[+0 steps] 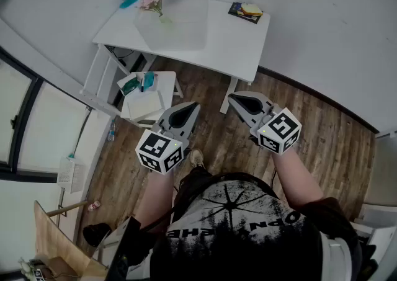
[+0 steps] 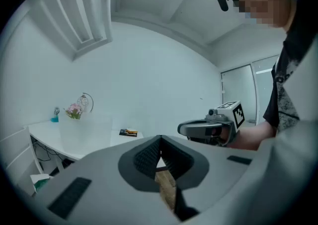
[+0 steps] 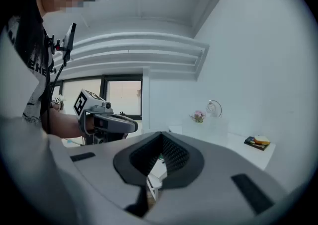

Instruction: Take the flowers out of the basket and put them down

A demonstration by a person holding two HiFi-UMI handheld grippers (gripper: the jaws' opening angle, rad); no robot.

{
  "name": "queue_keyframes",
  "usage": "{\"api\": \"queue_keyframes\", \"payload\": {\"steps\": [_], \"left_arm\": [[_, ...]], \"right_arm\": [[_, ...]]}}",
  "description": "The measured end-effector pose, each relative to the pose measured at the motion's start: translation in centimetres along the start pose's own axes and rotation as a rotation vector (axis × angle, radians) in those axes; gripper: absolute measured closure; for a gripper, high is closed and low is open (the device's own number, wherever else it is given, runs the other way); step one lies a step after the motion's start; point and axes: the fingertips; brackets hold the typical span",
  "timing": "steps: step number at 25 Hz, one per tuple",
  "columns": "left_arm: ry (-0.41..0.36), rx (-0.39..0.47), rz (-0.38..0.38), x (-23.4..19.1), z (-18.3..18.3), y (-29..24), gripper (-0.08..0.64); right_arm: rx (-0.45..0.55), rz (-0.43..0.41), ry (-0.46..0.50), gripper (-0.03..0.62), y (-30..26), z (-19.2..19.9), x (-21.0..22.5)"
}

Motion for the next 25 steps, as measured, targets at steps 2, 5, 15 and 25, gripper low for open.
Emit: {"api": "queue_keyframes", "payload": {"steps": [2,5,15,25], "left_arm": [[0.000,0.000,0.001,0.1,0.0,-0.4,0.548],[-0.002,0.000,0.002,0.4,-0.1,-0.8,0.548],[0.000,0.015,0.001,0.7,-0.3,-1.1,0.548],[0.024,0.029,0.001,-1.5,0.8,-1.5,0.548]], "right_arm": [[0.002,-0.002,-0.006,0.577,0.1,0.0,0.3],[0.004,-0.005,-0.010,0.577,0.3,0.0,0.6],[0.005,0.038,-0.078,0.575,0.2,0.3,2.0],[0.020,0.022,-0.089,0.575,-1.6,0.5,2.5]]}}
Point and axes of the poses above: the fingertips, and each gripper's own axes: y backward along the fingers, x to its right, z out of its underside, and after that the axes turned 9 degrees about z, right-handed
